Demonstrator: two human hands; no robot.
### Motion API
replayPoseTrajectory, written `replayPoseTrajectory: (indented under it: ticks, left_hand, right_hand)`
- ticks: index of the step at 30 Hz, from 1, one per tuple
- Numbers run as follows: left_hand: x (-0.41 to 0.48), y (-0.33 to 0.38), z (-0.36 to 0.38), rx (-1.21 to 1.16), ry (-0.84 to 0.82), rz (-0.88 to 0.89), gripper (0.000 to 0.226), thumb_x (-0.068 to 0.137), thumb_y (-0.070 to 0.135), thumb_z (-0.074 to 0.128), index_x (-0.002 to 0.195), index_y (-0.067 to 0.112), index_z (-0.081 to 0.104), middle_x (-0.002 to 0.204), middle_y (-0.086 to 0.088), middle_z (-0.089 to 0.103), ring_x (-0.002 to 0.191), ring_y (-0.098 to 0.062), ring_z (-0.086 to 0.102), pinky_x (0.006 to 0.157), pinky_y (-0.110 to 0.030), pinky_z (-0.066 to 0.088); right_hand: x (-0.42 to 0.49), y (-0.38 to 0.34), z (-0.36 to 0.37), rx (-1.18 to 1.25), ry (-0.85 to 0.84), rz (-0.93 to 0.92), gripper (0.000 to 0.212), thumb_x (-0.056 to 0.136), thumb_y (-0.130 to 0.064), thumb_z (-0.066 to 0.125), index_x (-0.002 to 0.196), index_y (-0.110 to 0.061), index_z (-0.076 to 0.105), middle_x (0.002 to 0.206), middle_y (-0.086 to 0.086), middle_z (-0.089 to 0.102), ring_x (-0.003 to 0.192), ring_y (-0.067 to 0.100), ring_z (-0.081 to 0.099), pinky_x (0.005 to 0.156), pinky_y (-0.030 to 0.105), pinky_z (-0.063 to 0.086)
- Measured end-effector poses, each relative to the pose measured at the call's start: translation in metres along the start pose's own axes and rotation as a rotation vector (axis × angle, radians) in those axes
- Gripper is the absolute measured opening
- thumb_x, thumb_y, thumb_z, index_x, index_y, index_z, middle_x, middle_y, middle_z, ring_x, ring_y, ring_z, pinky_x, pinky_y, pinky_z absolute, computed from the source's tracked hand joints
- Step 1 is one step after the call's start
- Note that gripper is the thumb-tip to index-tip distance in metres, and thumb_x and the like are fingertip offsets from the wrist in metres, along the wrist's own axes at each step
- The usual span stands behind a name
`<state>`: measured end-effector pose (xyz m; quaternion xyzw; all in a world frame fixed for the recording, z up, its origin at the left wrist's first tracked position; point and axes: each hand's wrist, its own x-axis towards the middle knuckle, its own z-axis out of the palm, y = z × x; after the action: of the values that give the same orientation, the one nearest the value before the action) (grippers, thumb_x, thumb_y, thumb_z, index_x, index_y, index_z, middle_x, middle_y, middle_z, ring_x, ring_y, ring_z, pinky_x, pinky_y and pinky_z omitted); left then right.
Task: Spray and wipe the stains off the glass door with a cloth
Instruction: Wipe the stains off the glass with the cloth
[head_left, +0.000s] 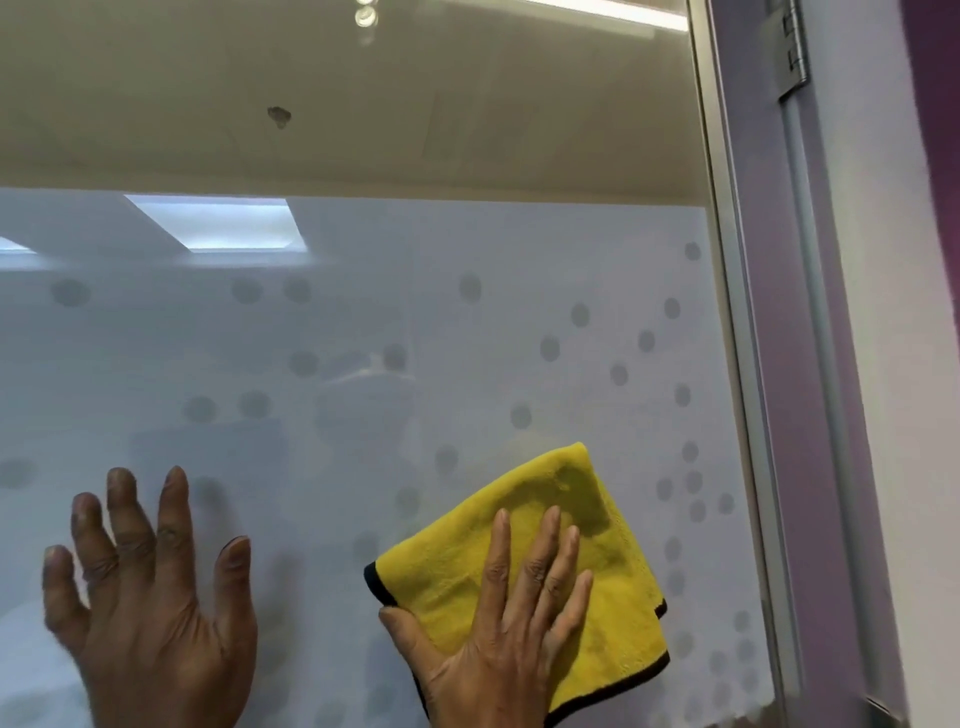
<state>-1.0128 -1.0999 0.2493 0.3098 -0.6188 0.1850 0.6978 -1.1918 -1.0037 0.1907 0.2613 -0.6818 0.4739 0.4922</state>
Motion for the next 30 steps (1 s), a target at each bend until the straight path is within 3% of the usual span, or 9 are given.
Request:
replayPoseTrajectory:
  ticks: [4, 7, 11, 16, 22, 25, 30]
  left_hand:
    - [-0.002, -0.005, 0.001, -0.043, -0.020, -0.017, 0.068, 0.104, 0.046, 0.037, 0.164, 0.013, 0.032, 0.176, -0.009, 0.013, 0.161, -0.041, 0.019, 0.120, -0.074, 0.027]
    - [-0.001, -0.007, 0.002, -0.014, 0.005, 0.015, 0.066, 0.105, 0.043, 0.038, 0.162, 0.010, 0.035, 0.174, -0.016, 0.020, 0.161, -0.041, 0.020, 0.118, -0.075, 0.029]
    - [-0.001, -0.004, 0.003, 0.028, 0.029, -0.002, 0.064, 0.107, 0.043, 0.036, 0.159, 0.007, 0.040, 0.170, -0.021, 0.029, 0.161, -0.038, 0.020, 0.121, -0.073, 0.025]
    - [0.000, -0.002, -0.001, 0.060, -0.003, -0.007, 0.069, 0.108, 0.050, 0.026, 0.160, 0.007, 0.037, 0.172, -0.019, 0.024, 0.162, -0.036, 0.017, 0.128, -0.057, 0.010]
    - [-0.001, -0.004, 0.001, 0.091, 0.002, 0.017, 0.067, 0.110, 0.052, 0.022, 0.164, 0.012, 0.031, 0.175, -0.015, 0.018, 0.164, -0.032, 0.011, 0.129, -0.054, 0.006]
    - [-0.002, -0.004, 0.001, 0.095, 0.004, 0.027, 0.064, 0.111, 0.050, 0.021, 0.165, 0.015, 0.026, 0.176, -0.013, 0.014, 0.165, -0.030, 0.007, 0.130, -0.054, 0.005]
    - [-0.001, -0.005, 0.000, 0.077, 0.001, 0.028, 0.062, 0.113, 0.048, 0.020, 0.166, 0.017, 0.026, 0.176, -0.015, 0.015, 0.164, -0.032, 0.008, 0.131, -0.054, 0.005]
  right_hand:
    - [0.001, 0.010, 0.007, 0.046, 0.056, -0.035, 0.080, 0.094, -0.075, 0.043, 0.159, -0.027, 0.039, 0.168, 0.021, 0.031, 0.156, 0.045, 0.028, 0.118, 0.071, 0.028]
    - [0.010, 0.015, 0.011, 0.114, 0.108, 0.013, 0.064, 0.103, -0.063, 0.038, 0.159, -0.032, 0.040, 0.171, 0.017, 0.028, 0.158, 0.042, 0.026, 0.120, 0.067, 0.028]
    - [0.039, 0.021, 0.010, 0.157, 0.138, 0.127, 0.061, 0.105, -0.057, 0.038, 0.161, -0.034, 0.034, 0.174, 0.011, 0.020, 0.160, 0.038, 0.019, 0.123, 0.064, 0.024]
    - [0.092, 0.022, 0.003, 0.231, 0.161, 0.251, 0.060, 0.103, -0.047, 0.048, 0.159, -0.028, 0.041, 0.172, 0.016, 0.025, 0.158, 0.044, 0.021, 0.124, 0.065, 0.020]
    - [0.168, 0.004, -0.009, 0.297, 0.091, 0.348, 0.058, 0.103, -0.052, 0.047, 0.157, -0.029, 0.045, 0.174, 0.013, 0.017, 0.161, 0.039, 0.009, 0.128, 0.058, 0.005]
    - [0.194, -0.026, -0.014, 0.318, 0.077, 0.217, 0.057, 0.103, -0.053, 0.047, 0.156, -0.033, 0.044, 0.174, 0.012, 0.017, 0.161, 0.039, 0.011, 0.128, 0.056, 0.006]
    - [0.183, -0.092, -0.017, 0.283, 0.059, -0.213, 0.056, 0.103, -0.056, 0.045, 0.154, -0.034, 0.048, 0.170, 0.016, 0.028, 0.158, 0.044, 0.021, 0.127, 0.060, 0.014]
